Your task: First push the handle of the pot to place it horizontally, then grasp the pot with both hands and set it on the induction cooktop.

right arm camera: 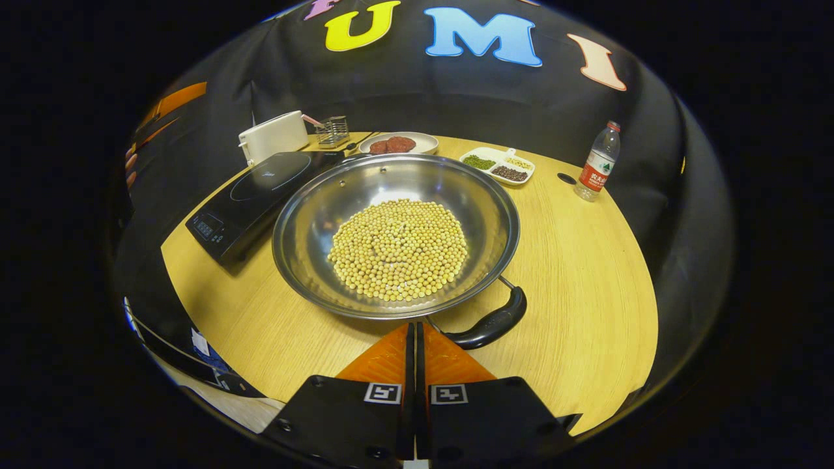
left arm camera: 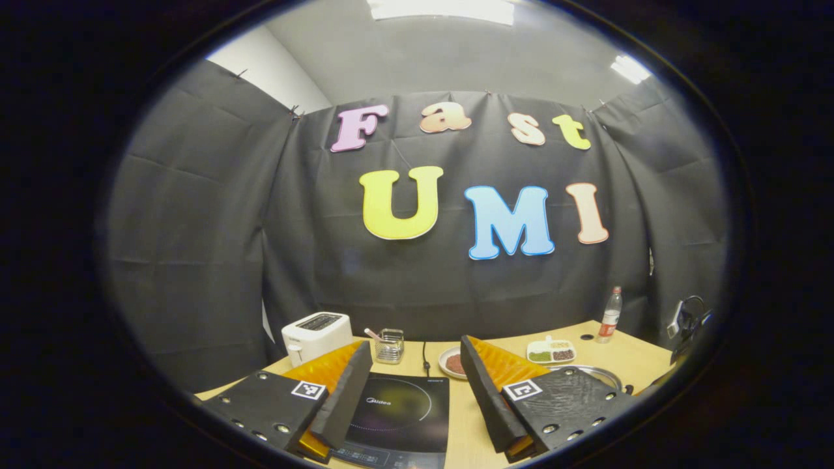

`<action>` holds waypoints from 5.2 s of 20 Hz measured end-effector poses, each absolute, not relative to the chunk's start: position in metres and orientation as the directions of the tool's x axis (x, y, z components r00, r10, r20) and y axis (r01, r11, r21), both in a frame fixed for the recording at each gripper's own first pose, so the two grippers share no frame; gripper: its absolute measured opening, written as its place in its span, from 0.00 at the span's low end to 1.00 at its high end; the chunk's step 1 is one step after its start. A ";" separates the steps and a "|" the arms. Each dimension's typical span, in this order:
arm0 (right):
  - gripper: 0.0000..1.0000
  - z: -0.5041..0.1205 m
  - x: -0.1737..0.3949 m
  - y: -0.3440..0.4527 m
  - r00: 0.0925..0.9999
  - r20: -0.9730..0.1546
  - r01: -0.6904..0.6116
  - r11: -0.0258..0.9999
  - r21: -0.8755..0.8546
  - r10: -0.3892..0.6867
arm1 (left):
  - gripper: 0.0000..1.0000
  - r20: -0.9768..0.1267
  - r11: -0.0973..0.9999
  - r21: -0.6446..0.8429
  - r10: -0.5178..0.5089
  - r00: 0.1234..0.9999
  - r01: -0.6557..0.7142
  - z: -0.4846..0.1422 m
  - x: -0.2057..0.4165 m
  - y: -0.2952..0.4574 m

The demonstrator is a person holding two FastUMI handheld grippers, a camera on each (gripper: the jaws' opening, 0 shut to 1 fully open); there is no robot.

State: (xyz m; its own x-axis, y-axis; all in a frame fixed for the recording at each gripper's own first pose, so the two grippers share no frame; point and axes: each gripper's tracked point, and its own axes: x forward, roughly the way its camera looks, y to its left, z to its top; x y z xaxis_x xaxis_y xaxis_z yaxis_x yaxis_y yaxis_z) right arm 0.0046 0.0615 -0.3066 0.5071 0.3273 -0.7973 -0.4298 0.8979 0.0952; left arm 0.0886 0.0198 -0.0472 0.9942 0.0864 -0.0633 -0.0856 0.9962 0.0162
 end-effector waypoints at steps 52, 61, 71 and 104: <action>0.99 -0.254 0.142 -0.024 0.763 -0.615 -0.166 0.980 0.113 0.200 | 0.81 -0.249 0.998 0.059 0.014 0.968 0.000 -0.137 0.148 -0.068; 0.96 -0.255 0.163 -0.022 0.789 -0.596 -0.124 0.988 0.088 0.152 | 0.81 -0.430 0.994 -0.014 -0.105 0.897 0.110 -0.207 0.172 -0.090; 0.96 -0.289 0.178 -0.019 0.753 -0.642 -0.144 0.988 0.056 0.146 | 0.86 -0.585 0.988 -0.063 -0.149 0.797 0.138 -0.281 0.192 -0.105; 0.50 -0.298 0.185 0.004 0.681 -0.713 -0.128 0.986 0.110 0.168 | 0.57 -0.659 0.993 -0.068 -0.114 0.743 0.092 -0.302 0.208 -0.105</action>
State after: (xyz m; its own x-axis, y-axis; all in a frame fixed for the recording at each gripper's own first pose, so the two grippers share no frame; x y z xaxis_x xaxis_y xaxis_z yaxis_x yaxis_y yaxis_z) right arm 0.1853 0.0044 -0.2982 0.6811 0.1682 -0.7126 -0.1285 0.9856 0.1098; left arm 0.2081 -0.1054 -0.3021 0.7434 -0.1139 -0.6590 0.0919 0.9934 -0.0680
